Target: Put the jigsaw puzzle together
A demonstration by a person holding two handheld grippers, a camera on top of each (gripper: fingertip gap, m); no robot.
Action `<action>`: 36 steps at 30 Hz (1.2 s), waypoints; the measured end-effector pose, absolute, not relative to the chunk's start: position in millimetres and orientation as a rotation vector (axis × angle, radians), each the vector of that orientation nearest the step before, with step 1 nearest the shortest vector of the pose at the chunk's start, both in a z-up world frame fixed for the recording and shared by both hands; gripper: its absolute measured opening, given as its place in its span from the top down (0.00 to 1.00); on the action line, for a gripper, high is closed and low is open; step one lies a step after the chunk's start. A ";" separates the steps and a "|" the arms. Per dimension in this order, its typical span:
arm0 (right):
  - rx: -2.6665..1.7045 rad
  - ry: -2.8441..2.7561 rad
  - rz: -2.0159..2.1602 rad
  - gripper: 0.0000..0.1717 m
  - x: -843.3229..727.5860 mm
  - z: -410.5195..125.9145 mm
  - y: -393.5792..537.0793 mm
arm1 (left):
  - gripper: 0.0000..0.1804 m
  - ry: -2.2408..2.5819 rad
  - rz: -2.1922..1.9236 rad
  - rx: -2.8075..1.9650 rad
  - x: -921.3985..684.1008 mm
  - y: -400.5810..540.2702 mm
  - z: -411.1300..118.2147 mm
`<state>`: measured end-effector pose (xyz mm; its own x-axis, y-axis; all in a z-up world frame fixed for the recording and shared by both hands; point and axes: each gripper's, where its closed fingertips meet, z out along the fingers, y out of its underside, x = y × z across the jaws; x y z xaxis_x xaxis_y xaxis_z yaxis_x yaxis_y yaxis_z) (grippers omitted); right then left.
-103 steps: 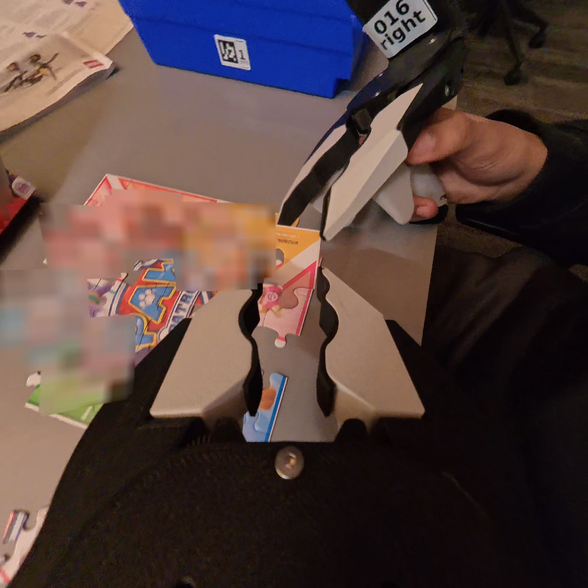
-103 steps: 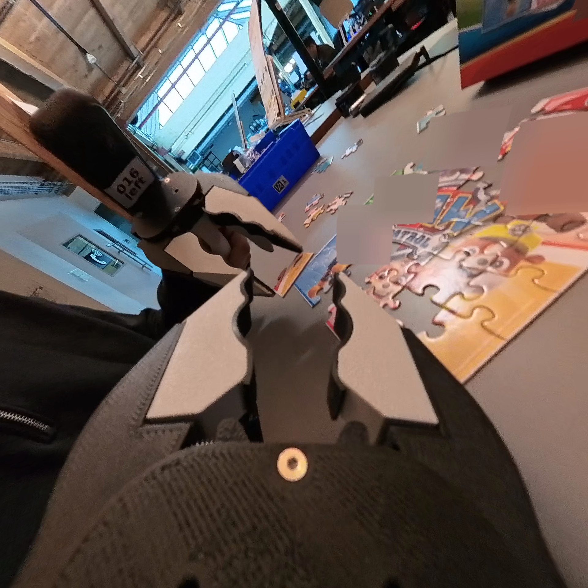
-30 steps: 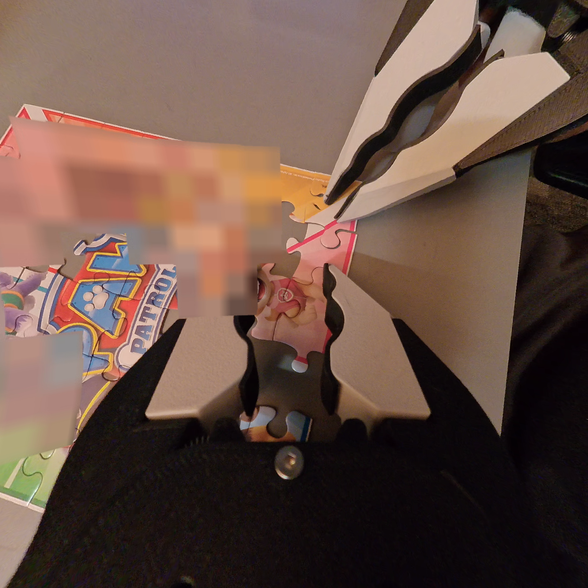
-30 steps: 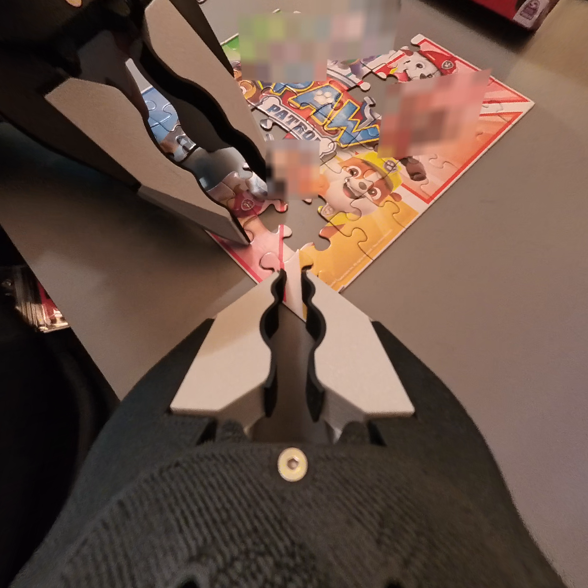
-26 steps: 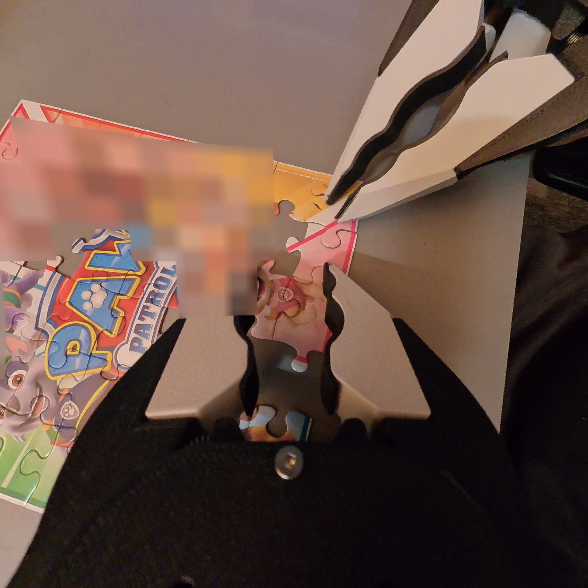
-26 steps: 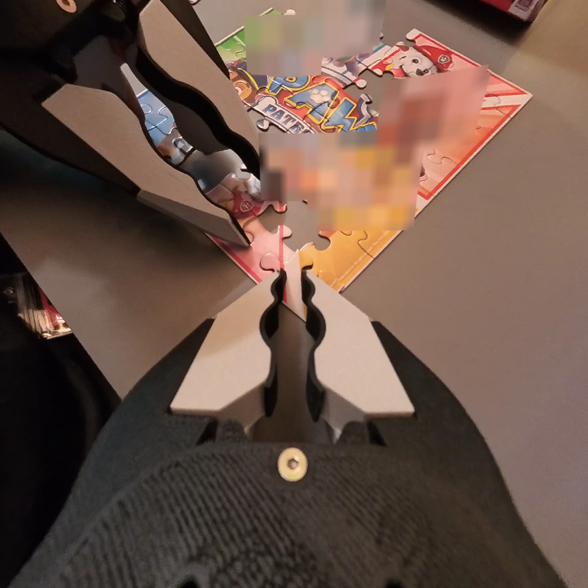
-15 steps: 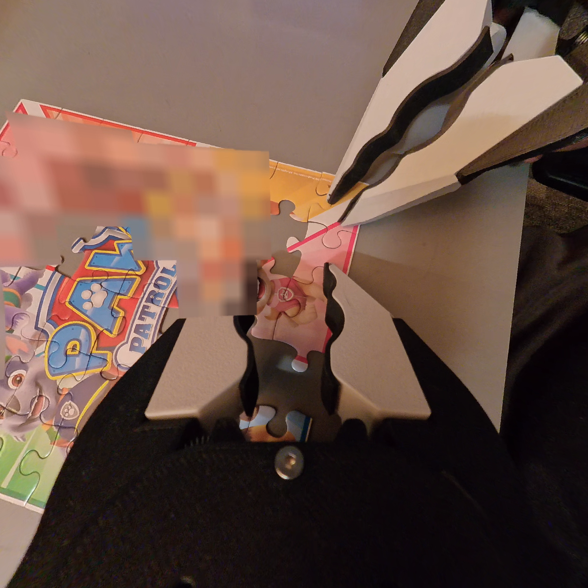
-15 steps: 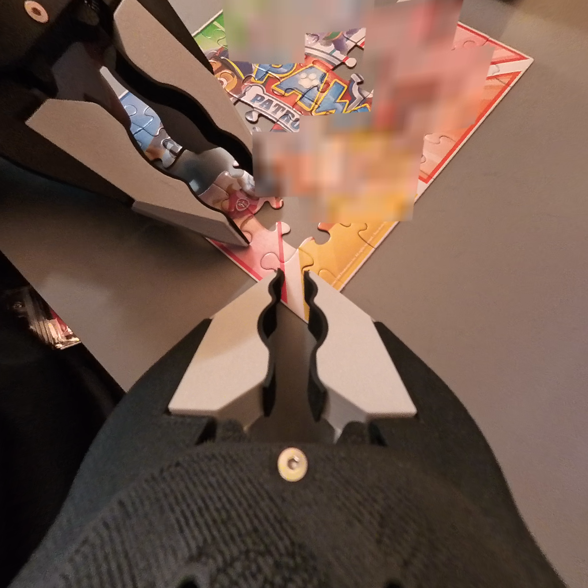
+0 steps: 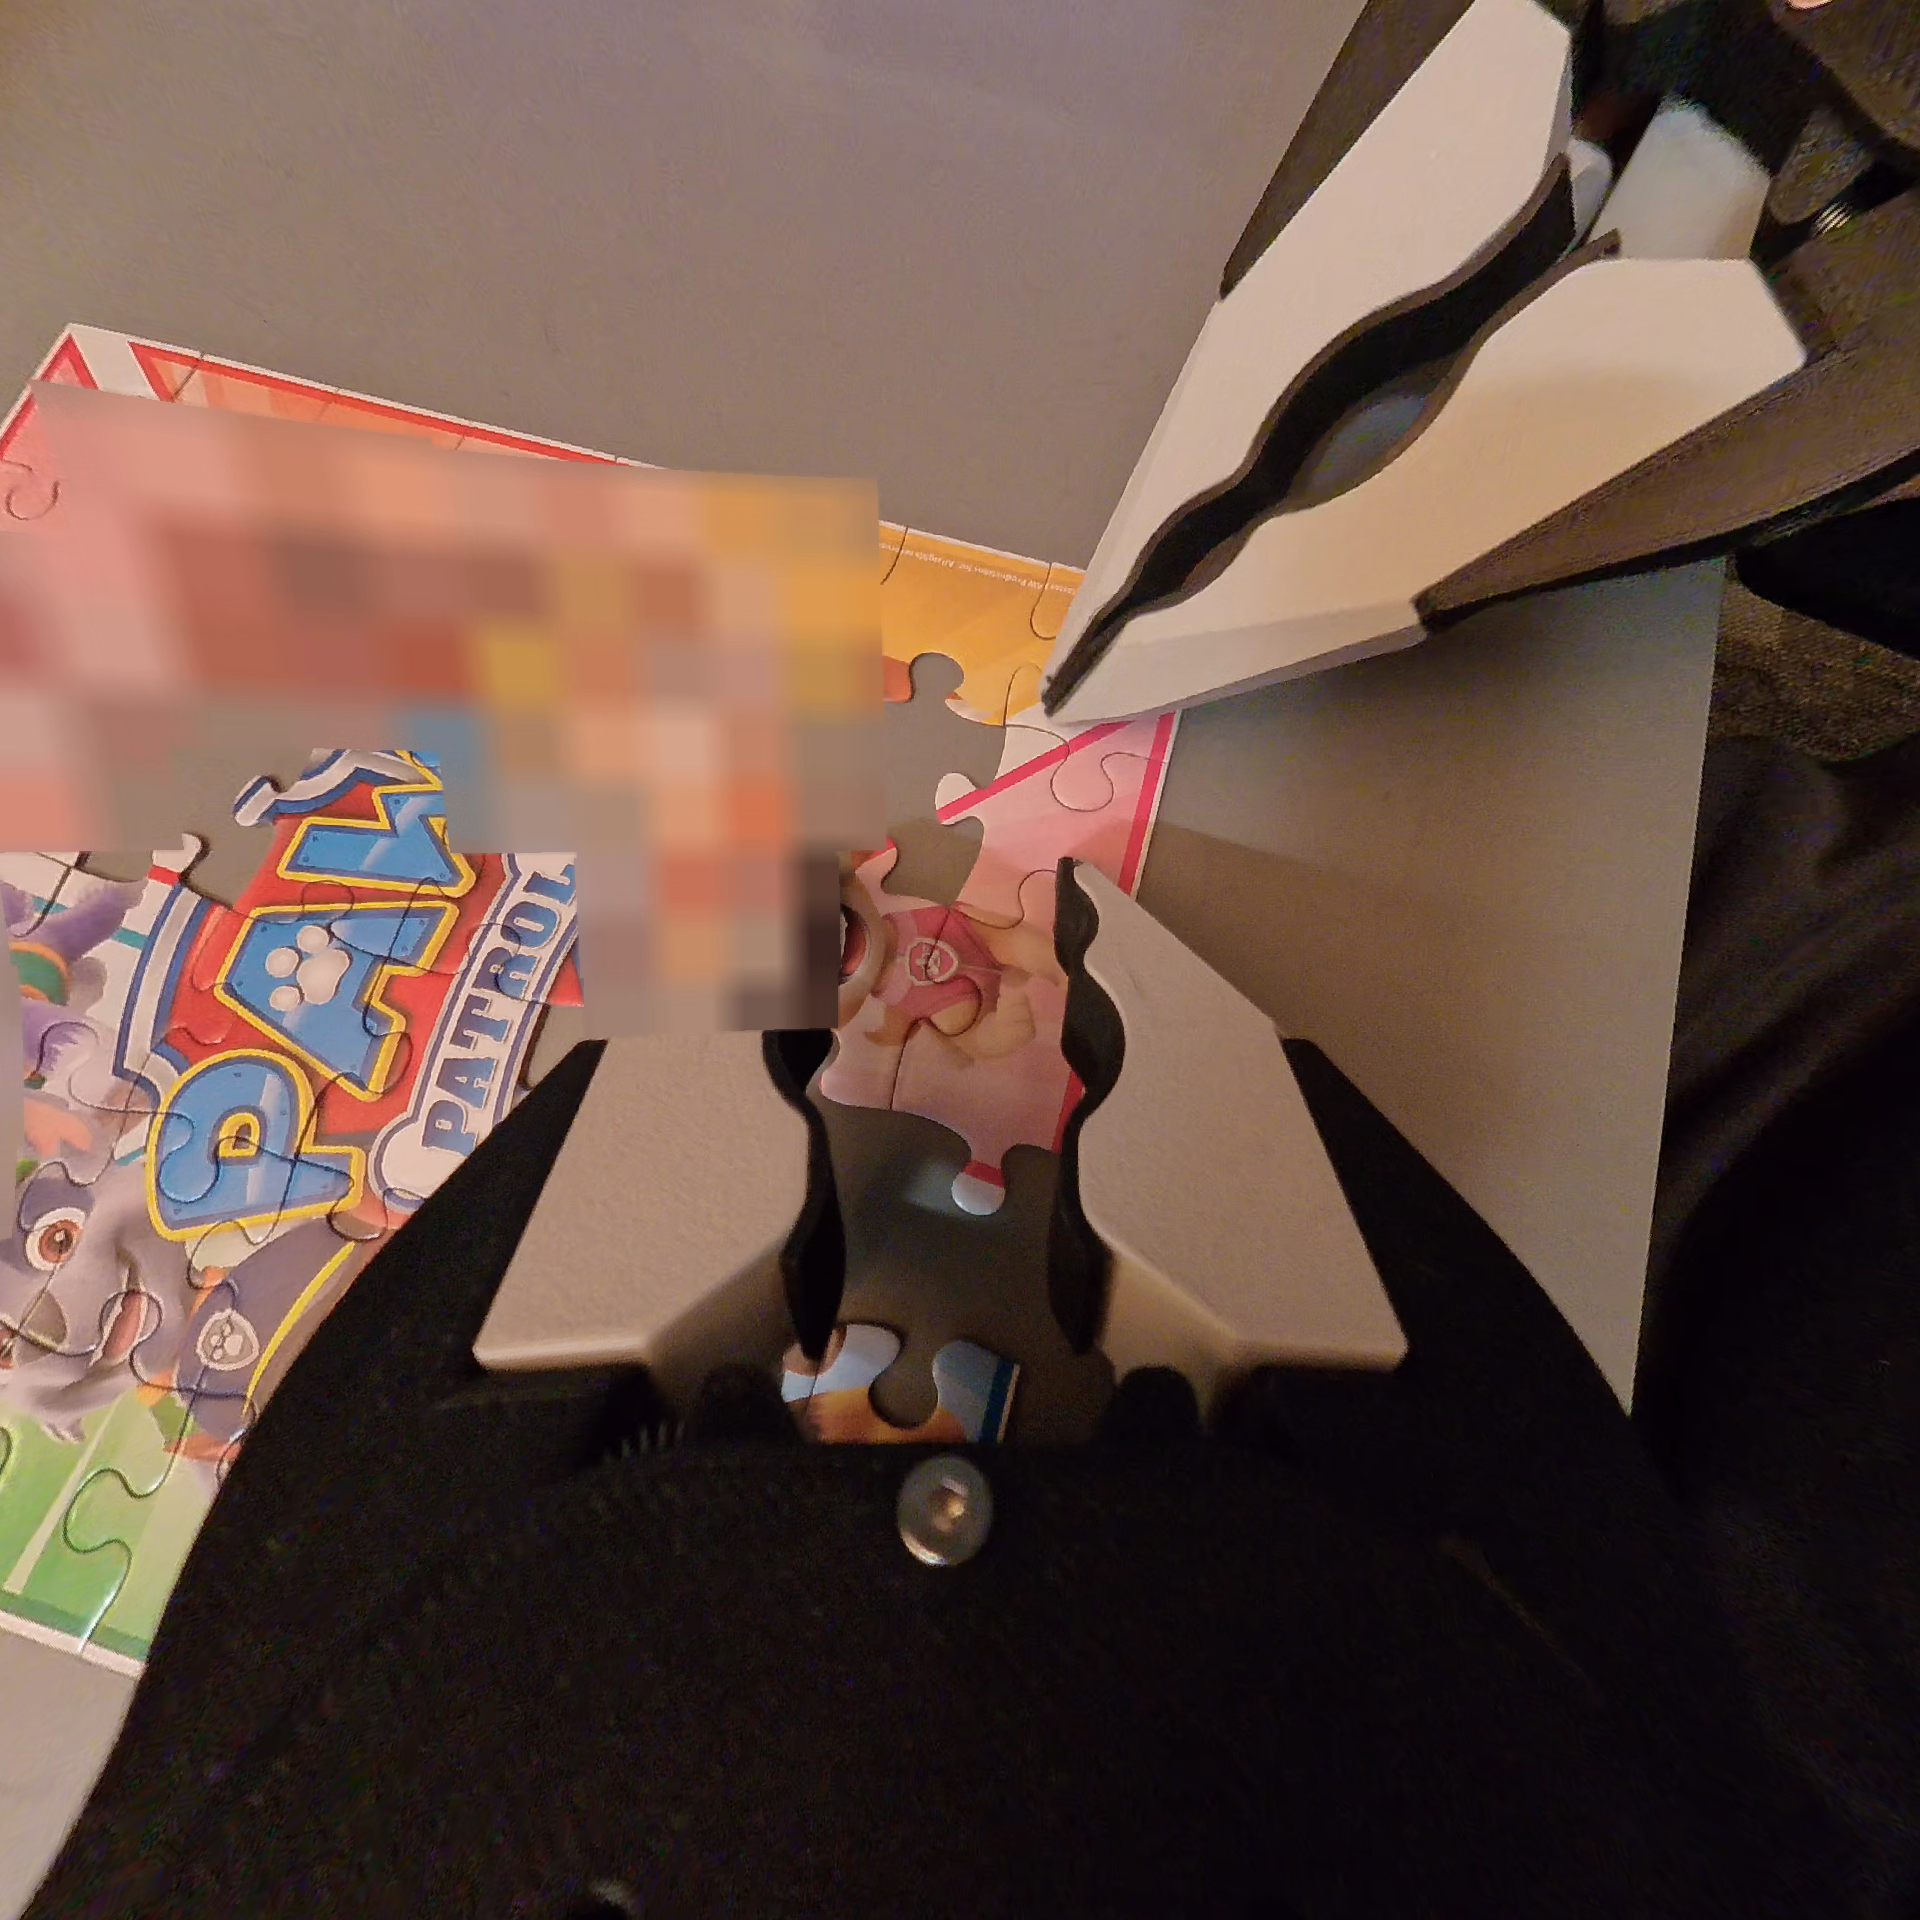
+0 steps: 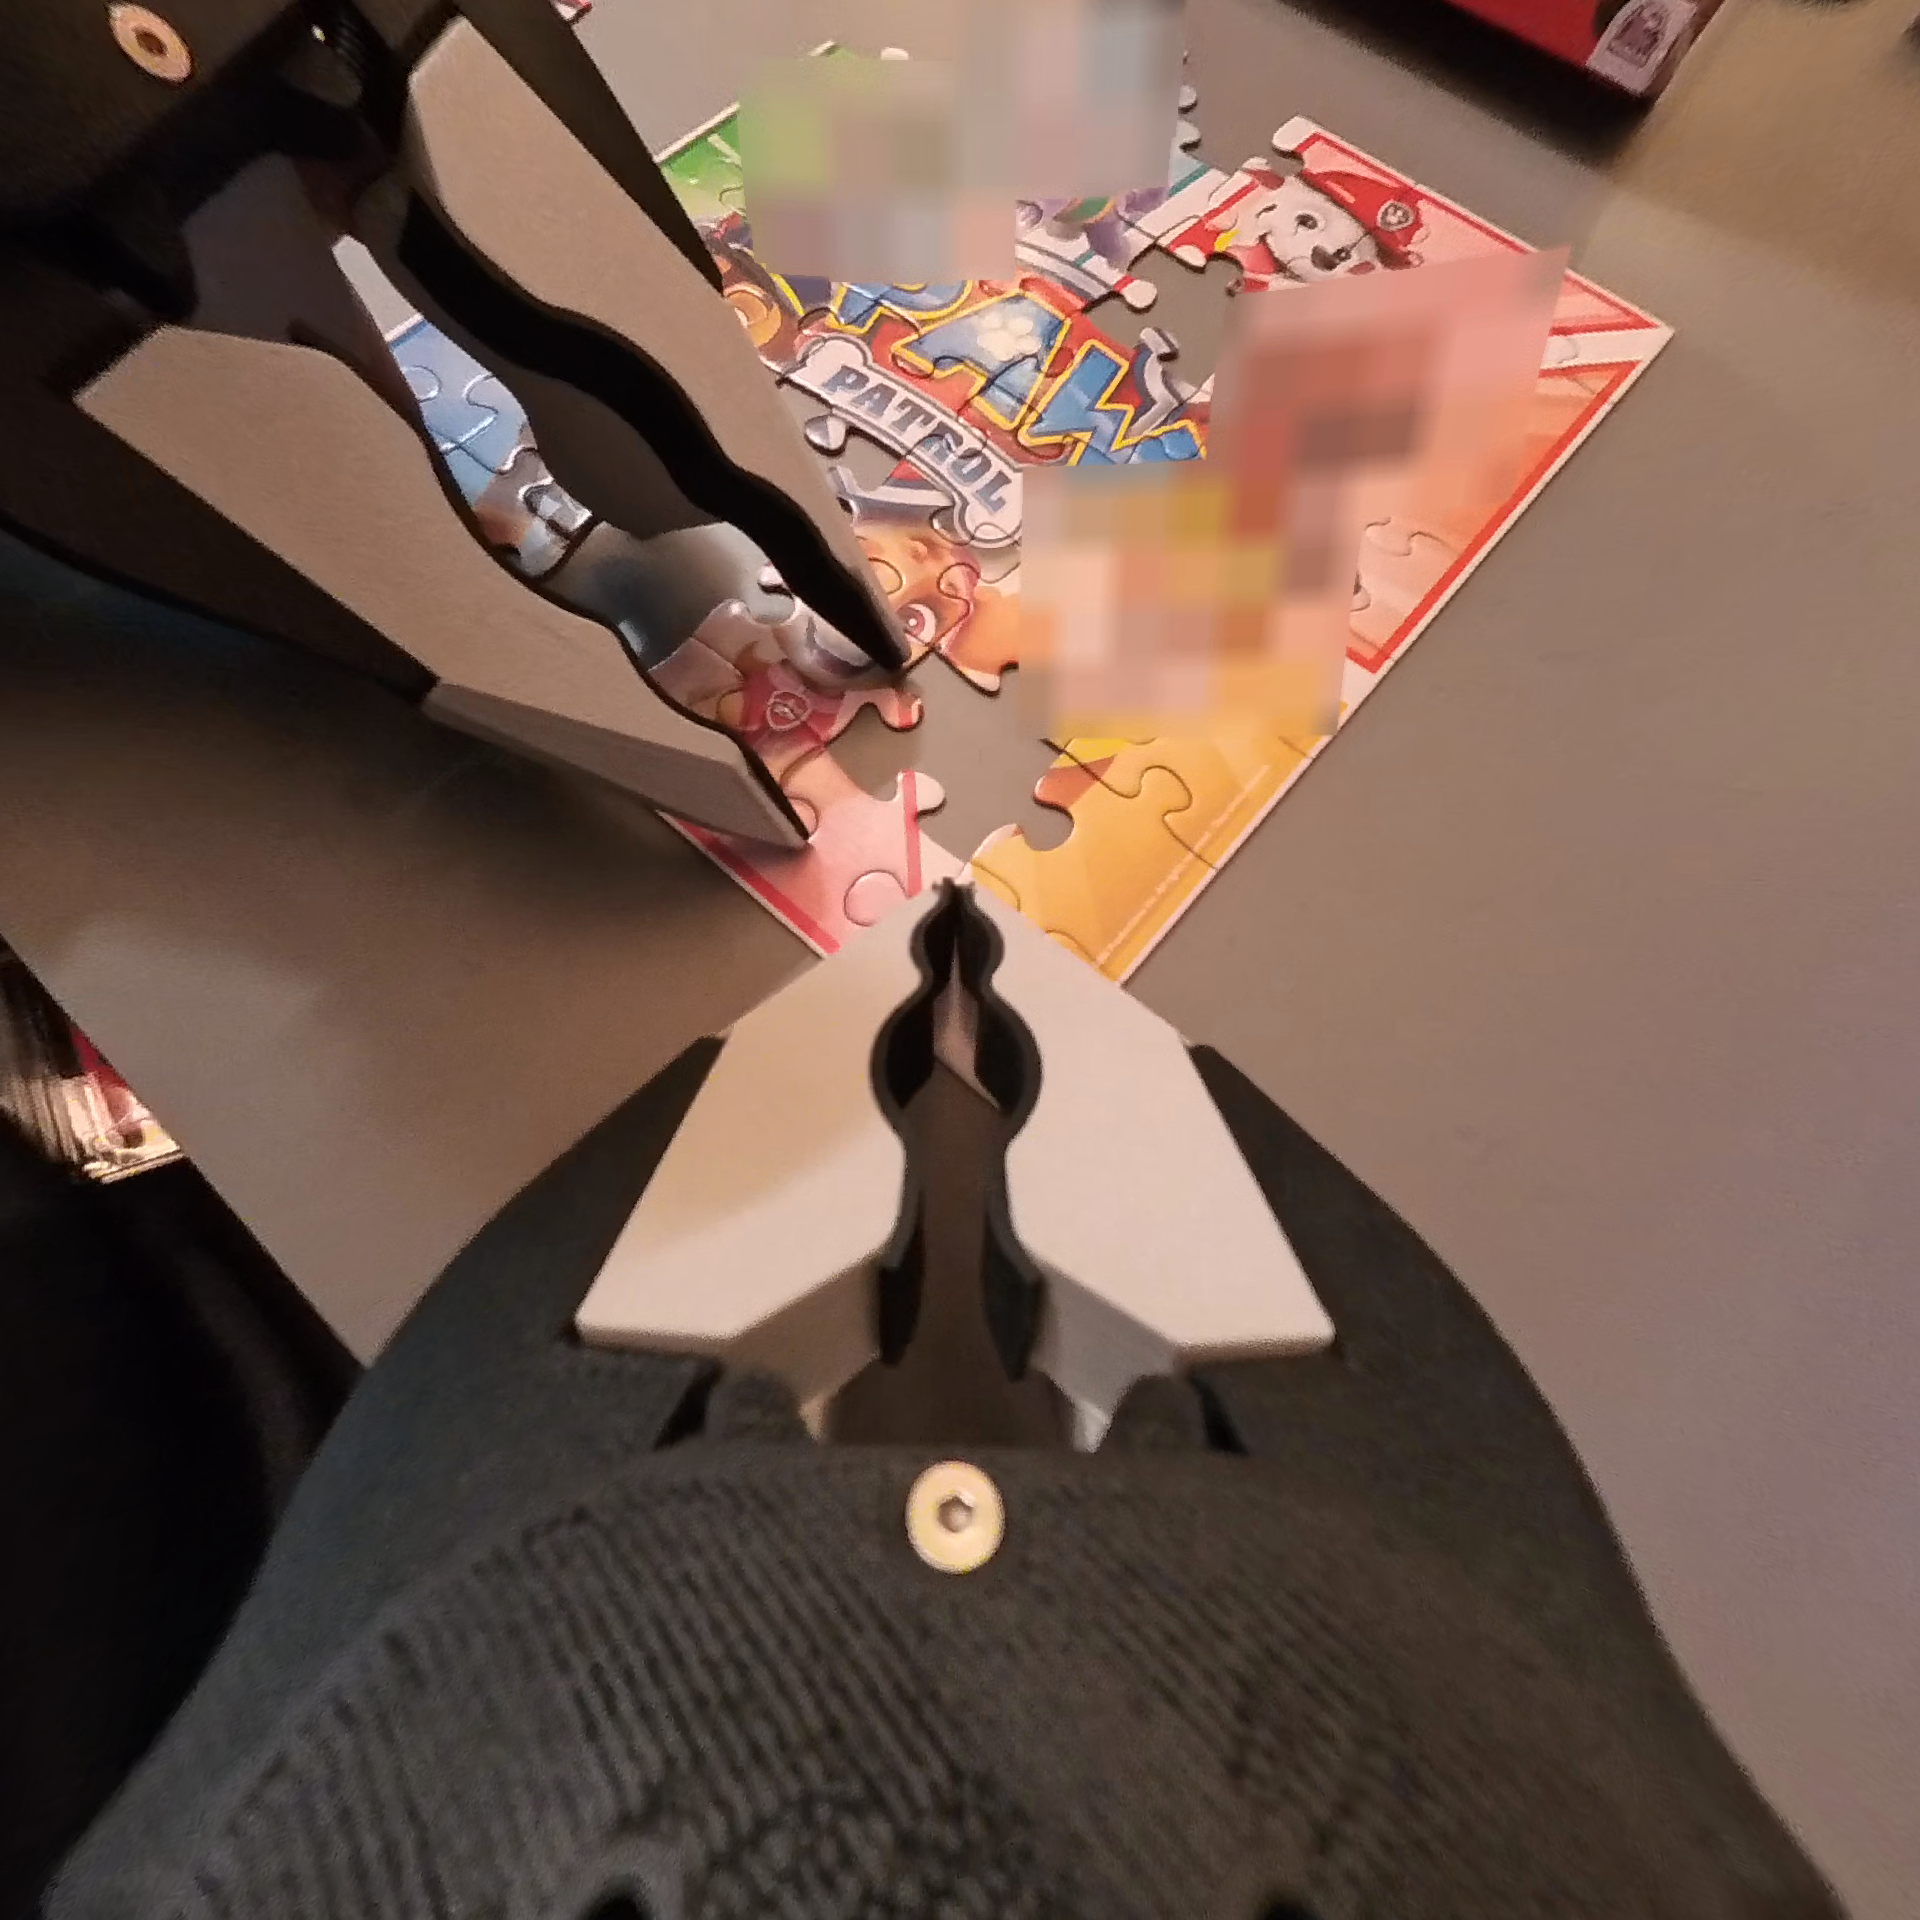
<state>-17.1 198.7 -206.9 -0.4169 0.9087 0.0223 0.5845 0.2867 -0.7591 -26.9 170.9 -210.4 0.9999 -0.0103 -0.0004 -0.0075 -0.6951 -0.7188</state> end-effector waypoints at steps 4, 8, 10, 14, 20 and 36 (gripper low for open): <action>-1.378 -2.080 0.940 1.00 -18.8 -207.1 205.3 | 0.77 0.012 -0.006 -2.340 -26.9 170.9 -210.3; -1.428 -2.054 0.950 1.00 -19.7 -207.8 214.2 | 0.77 0.012 -0.006 -2.340 -26.8 170.8 -210.3; -1.443 -2.042 0.929 1.00 -19.2 -207.6 220.9 | 0.77 0.012 -0.006 -2.340 -26.9 170.8 -210.3; -1.469 -2.041 0.862 1.00 -15.1 -207.9 233.5 | 0.77 0.012 -0.005 -2.340 -26.8 170.7 -210.2; -1.474 -2.104 0.859 1.00 -5.1 -204.3 229.5 | 0.77 0.011 -0.006 -2.340 -26.8 170.7 -210.2; -1.343 -2.120 0.985 1.00 -12.8 -200.8 195.6 | 0.77 0.011 -0.003 -2.340 -26.9 170.7 -210.4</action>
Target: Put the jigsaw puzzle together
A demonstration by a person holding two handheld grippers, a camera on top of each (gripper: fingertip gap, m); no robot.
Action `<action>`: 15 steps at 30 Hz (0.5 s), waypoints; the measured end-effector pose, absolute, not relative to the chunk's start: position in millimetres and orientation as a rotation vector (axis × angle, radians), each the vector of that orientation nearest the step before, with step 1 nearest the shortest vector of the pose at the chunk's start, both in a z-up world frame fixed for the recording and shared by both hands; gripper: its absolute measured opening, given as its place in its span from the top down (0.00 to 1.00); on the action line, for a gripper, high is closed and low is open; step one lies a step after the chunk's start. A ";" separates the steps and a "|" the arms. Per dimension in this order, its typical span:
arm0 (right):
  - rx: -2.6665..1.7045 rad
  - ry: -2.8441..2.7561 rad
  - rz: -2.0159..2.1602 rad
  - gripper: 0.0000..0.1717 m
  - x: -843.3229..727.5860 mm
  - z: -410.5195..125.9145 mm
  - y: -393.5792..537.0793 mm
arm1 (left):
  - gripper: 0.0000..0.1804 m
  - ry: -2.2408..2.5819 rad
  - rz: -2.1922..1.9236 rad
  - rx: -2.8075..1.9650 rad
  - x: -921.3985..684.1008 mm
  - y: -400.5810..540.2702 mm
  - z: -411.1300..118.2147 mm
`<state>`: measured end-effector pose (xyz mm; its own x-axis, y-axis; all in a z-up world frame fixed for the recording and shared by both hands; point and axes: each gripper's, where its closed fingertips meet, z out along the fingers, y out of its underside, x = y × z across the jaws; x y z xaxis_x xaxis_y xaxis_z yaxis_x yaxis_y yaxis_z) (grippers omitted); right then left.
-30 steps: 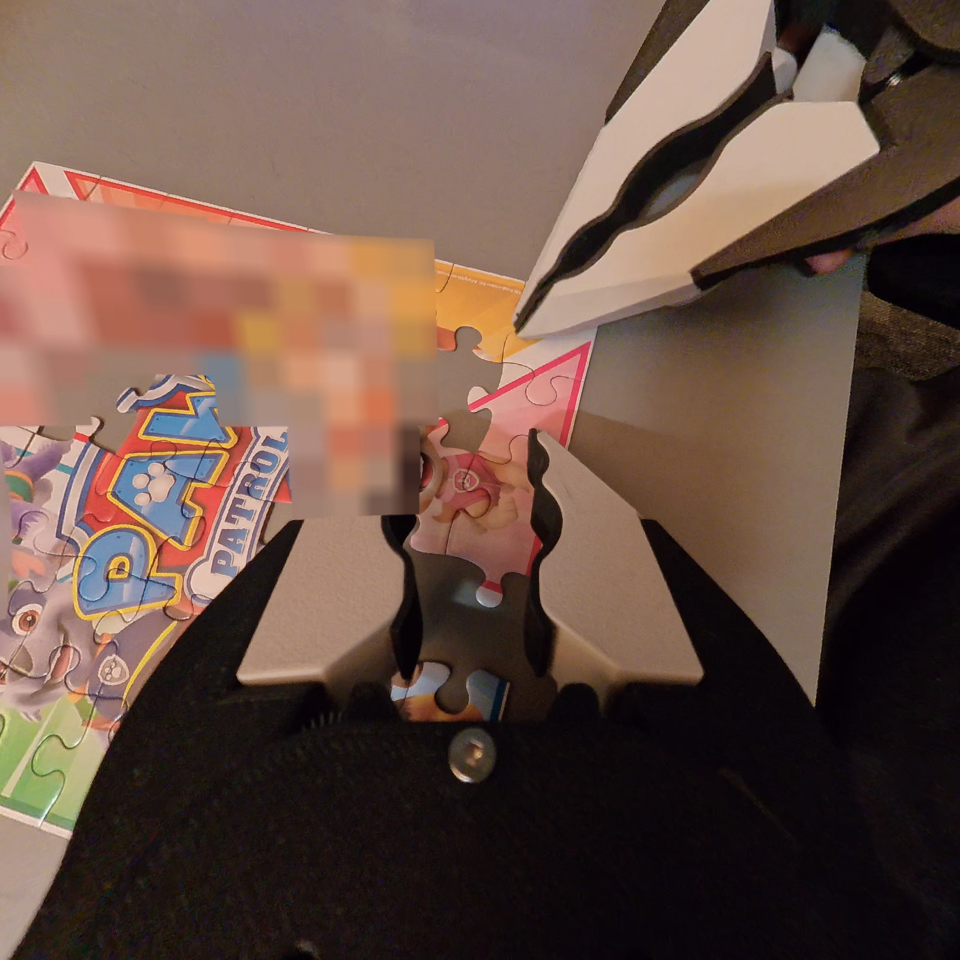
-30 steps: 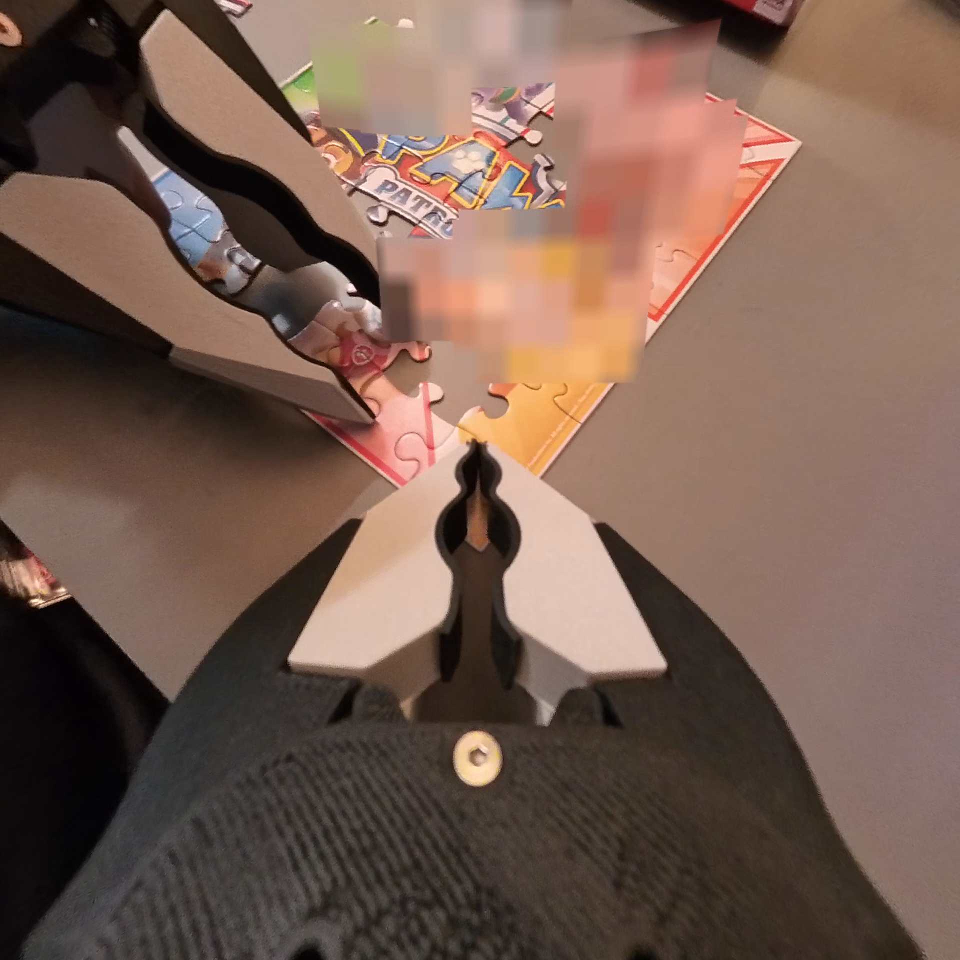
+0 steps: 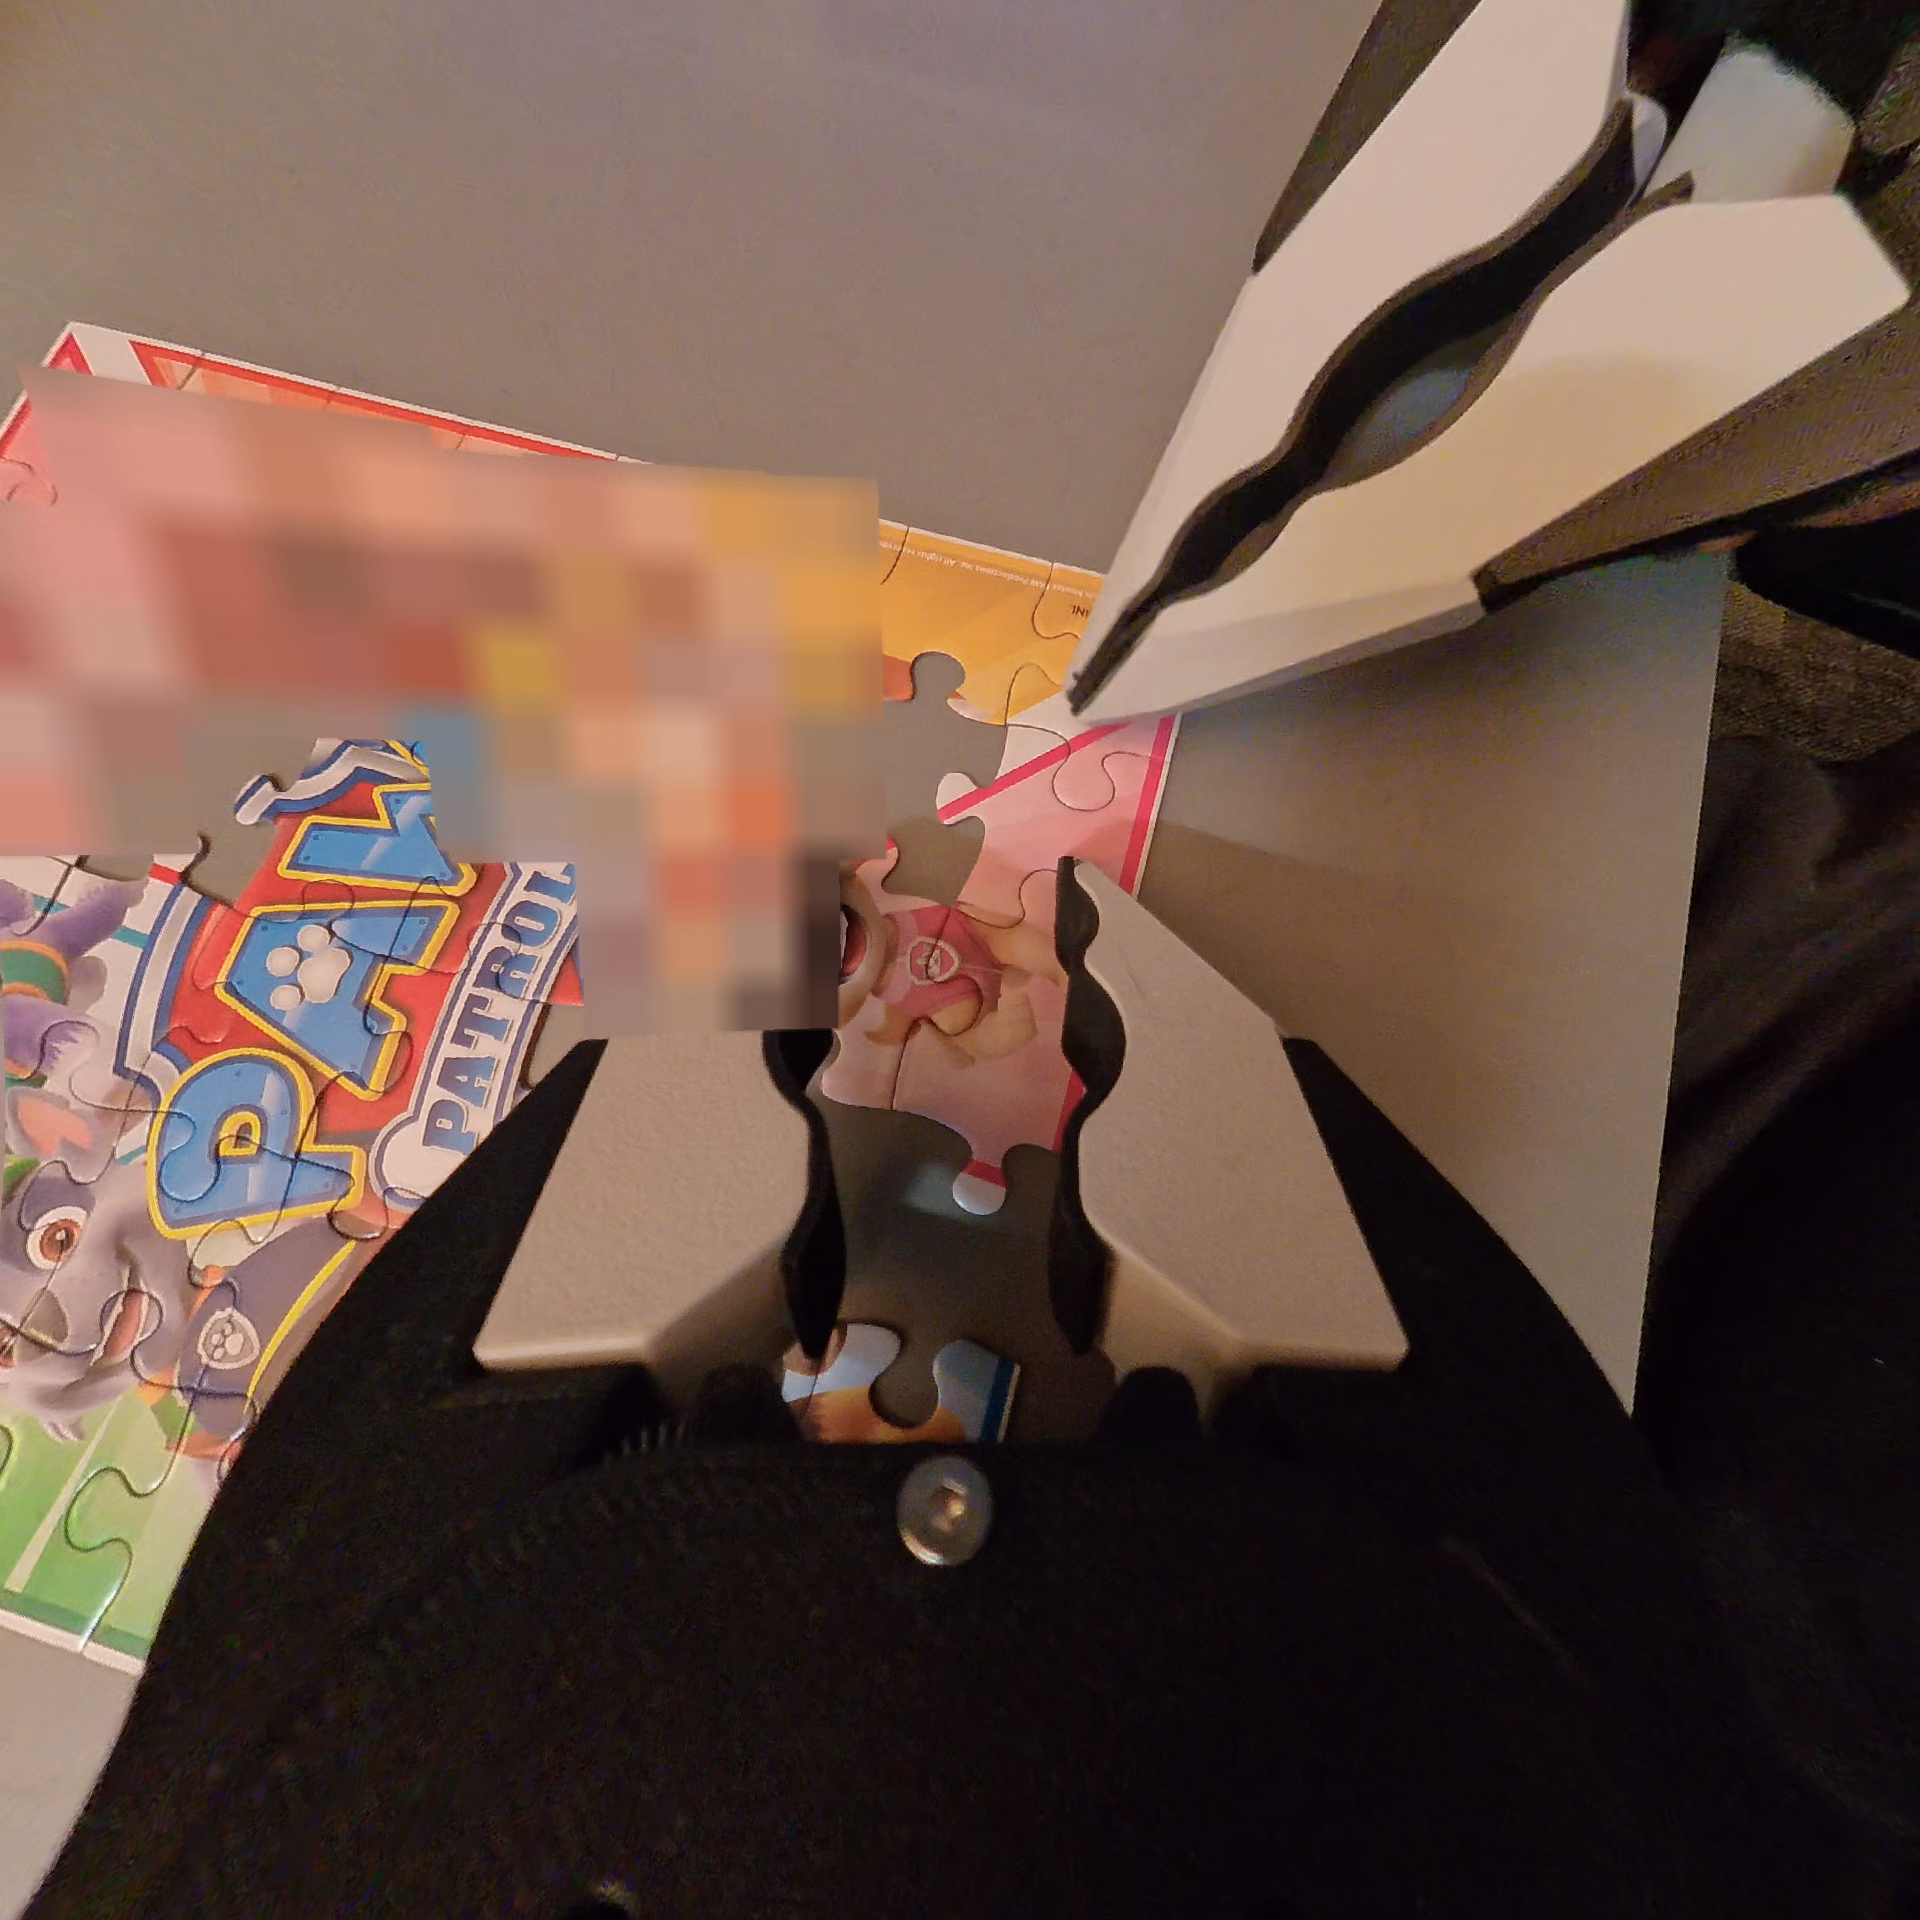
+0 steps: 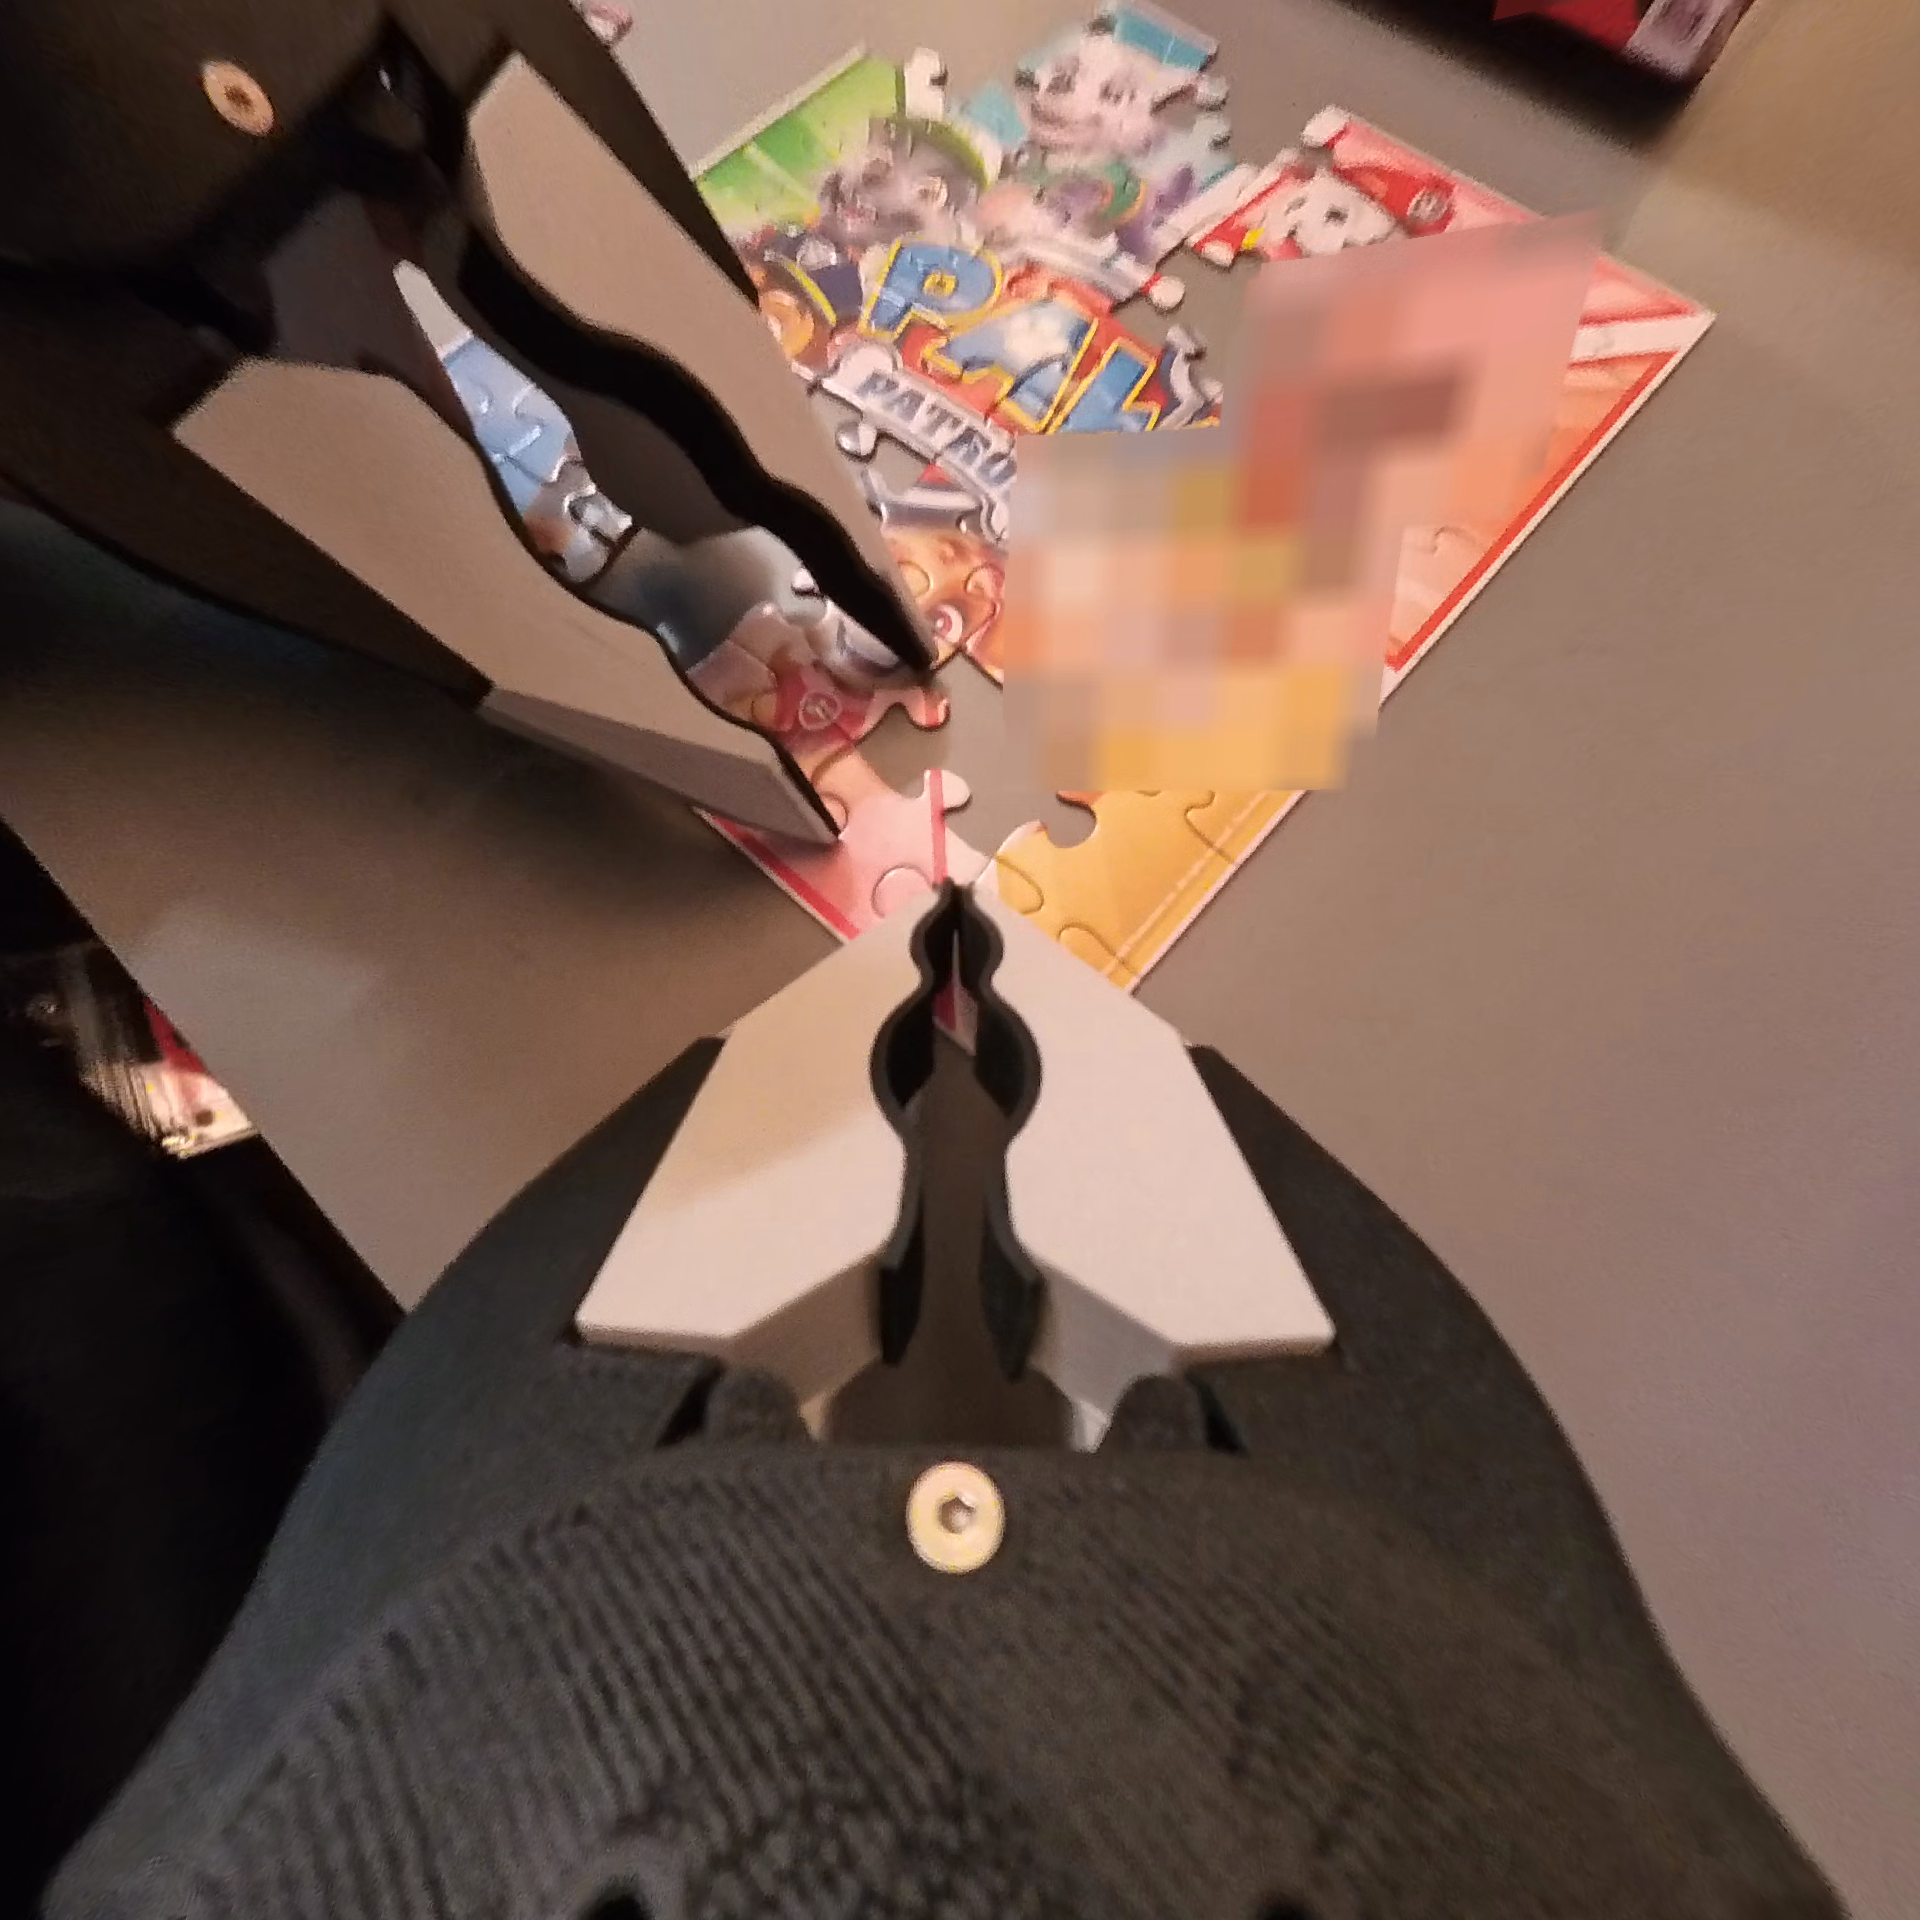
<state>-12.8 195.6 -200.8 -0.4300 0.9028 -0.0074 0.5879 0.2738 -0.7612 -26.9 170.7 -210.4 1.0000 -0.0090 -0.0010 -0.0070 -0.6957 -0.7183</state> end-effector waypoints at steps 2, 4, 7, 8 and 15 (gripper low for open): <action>-1.339 -2.087 0.997 1.00 -16.5 -199.3 197.5 | 0.77 0.011 -0.002 -2.340 -27.0 170.8 -210.4; -1.361 -2.101 0.971 1.00 -17.5 -206.1 200.2 | 0.77 0.011 -0.003 -2.340 -27.0 170.8 -210.5; -1.354 -2.045 0.995 1.00 -21.5 -198.7 204.2 | 0.77 0.011 -0.002 -2.340 -27.0 170.9 -210.6; -1.374 -2.067 0.979 1.00 -20.5 -203.3 204.8 | 0.77 0.011 -0.001 -2.340 -27.0 170.9 -210.7; -1.349 -1.905 1.047 1.00 -26.7 -181.8 226.9 | 0.79 -0.075 0.029 -2.334 -39.1 166.2 -209.3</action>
<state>-26.7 226.9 -181.8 -0.3243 0.9458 0.0144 0.4948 0.1826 -0.8496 -39.1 166.2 -209.3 0.9980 0.0636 0.0022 0.0456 -0.6907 -0.7217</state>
